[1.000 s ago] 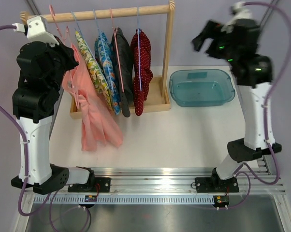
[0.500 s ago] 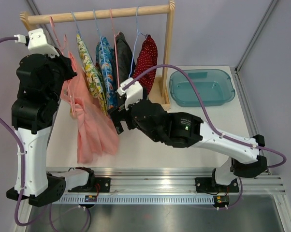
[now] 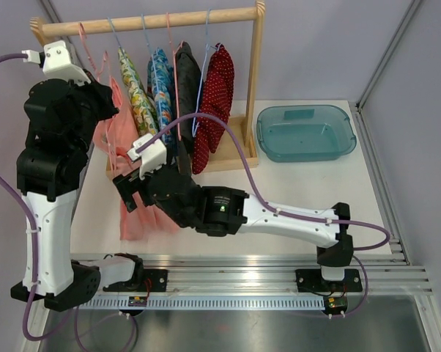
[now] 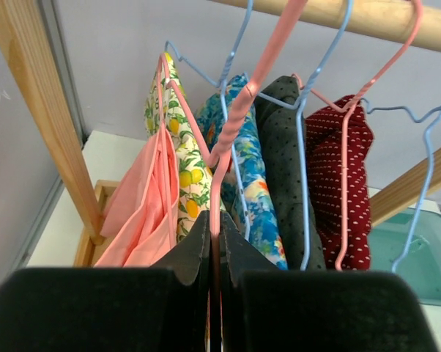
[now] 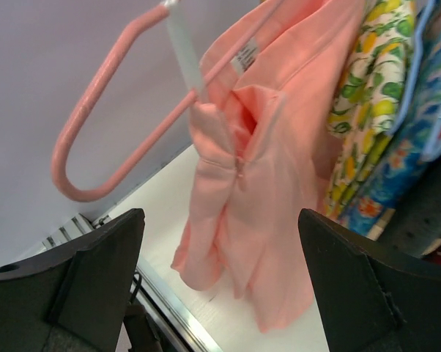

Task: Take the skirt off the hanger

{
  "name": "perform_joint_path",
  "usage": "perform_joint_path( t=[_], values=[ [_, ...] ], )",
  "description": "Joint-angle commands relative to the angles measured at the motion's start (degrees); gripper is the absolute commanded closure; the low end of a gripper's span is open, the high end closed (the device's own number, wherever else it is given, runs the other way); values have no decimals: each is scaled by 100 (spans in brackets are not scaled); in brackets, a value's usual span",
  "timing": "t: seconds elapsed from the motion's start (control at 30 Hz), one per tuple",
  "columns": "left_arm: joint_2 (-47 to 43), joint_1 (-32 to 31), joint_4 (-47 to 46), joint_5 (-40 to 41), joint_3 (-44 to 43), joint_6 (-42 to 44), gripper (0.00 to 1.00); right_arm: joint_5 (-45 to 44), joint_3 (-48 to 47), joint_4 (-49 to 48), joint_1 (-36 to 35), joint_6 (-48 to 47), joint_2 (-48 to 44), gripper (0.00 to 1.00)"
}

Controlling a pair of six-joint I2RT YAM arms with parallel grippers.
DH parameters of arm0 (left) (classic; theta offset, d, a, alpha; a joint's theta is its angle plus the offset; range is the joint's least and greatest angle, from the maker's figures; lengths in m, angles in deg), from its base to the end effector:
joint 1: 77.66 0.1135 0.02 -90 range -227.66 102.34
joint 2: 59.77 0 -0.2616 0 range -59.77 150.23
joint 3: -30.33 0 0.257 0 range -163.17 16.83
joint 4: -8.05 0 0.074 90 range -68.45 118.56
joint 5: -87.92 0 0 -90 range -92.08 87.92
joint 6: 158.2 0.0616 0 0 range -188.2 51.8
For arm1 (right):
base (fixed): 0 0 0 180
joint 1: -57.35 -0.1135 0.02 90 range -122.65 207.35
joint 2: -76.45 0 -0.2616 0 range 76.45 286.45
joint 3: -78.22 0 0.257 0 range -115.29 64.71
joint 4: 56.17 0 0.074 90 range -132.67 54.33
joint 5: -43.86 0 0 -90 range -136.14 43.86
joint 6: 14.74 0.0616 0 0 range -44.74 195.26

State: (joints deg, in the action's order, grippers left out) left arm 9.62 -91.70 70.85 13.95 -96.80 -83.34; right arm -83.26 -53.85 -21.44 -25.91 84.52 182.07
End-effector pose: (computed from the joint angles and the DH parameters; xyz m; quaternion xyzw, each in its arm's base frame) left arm 0.1960 -0.0315 0.5639 -0.1012 0.7295 -0.0689 0.6730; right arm 0.0888 0.4350 0.4622 -0.2652 0.6979 0.2816 0.6027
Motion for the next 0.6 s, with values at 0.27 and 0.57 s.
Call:
perform_joint_path(
  t=[0.27,0.57],
  values=[
    [-171,-28,-474,-610,-547,-261,100,4,394,-1824,-32,278,521,37],
    [-417,-28,-623,-602,-284,-499,100,12,1160,-2475,-128,85,205,100]
  ],
)
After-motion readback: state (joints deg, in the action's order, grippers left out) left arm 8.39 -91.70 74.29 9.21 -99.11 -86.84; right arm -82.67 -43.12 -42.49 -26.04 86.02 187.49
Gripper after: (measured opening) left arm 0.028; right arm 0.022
